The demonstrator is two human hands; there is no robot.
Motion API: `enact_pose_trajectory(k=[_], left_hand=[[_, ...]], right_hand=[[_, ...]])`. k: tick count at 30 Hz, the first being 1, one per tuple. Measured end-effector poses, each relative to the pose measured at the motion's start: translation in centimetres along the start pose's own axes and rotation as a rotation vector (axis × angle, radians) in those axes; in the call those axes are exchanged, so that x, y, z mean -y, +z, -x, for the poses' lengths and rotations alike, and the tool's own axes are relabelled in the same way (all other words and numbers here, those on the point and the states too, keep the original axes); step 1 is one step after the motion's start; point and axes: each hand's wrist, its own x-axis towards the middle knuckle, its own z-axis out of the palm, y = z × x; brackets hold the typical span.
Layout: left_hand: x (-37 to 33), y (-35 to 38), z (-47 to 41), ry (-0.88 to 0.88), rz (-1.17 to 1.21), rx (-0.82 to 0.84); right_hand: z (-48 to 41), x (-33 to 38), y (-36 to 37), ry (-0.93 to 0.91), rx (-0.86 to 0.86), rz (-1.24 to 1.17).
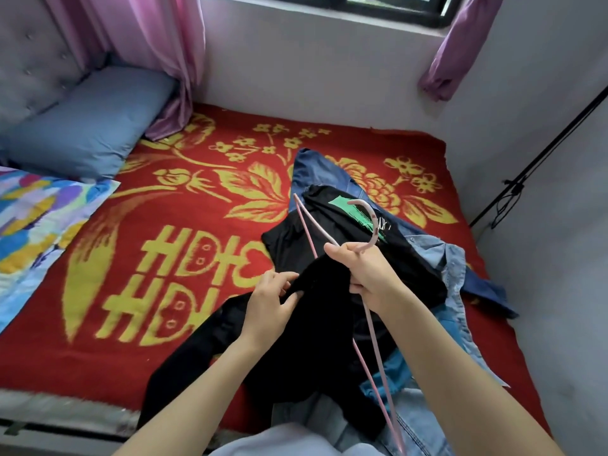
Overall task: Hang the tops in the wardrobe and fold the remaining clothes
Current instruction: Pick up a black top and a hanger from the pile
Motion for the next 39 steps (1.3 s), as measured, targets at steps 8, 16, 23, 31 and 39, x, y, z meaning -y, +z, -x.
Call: enact_pose_trajectory(k=[8, 16, 23, 31, 39], left_hand=[[0.0, -1.6, -1.3, -0.030, -0.065, 0.026], [-2.0, -3.1, -3.4, -0.277, 0.530, 0.169], [-2.1, -1.8, -4.7, -0.371, 0.461, 0.102], [-2.8, 0.0, -5.7, -0.352, 0.432, 0.145], [-2.7, 0.4, -6.0, -0.187, 0.365, 0.165]], right_hand=[[-1.0, -0.8, -1.7, -0.061, -0.089, 0.175], [-0.5, -0.4, -5.9, -0.241, -0.038, 0.614], [4.5, 2.5, -12.6, -0.310, -0.090, 0.266], [9.0, 0.9, -16.6, -0.117, 0.000, 0.143], [10.6, 0.0, -17.2, -0.114, -0.017, 0.214]])
